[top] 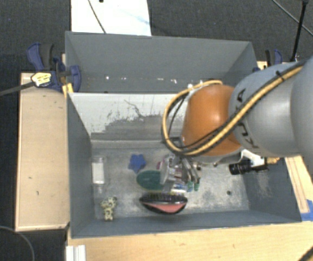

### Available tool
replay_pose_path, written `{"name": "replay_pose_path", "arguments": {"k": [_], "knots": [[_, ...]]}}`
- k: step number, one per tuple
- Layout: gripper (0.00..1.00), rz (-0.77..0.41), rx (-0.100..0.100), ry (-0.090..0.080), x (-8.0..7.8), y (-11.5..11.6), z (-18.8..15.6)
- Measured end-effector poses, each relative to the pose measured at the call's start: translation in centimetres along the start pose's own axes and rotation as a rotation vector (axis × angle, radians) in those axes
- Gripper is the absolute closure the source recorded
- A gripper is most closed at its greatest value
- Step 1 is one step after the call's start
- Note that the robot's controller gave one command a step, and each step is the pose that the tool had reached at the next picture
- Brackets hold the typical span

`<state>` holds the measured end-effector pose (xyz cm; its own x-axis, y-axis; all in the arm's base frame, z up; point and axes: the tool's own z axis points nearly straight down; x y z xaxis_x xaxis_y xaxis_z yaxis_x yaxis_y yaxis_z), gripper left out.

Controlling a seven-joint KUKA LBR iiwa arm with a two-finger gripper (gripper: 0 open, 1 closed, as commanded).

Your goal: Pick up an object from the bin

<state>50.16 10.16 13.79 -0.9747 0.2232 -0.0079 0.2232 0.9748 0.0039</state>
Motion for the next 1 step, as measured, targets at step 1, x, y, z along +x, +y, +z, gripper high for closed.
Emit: {"name": "replay_pose_path", "arguments": {"k": [1], "knots": [[0.00,0.001,0.001,0.002,0.06,-0.04,0.02]]}}
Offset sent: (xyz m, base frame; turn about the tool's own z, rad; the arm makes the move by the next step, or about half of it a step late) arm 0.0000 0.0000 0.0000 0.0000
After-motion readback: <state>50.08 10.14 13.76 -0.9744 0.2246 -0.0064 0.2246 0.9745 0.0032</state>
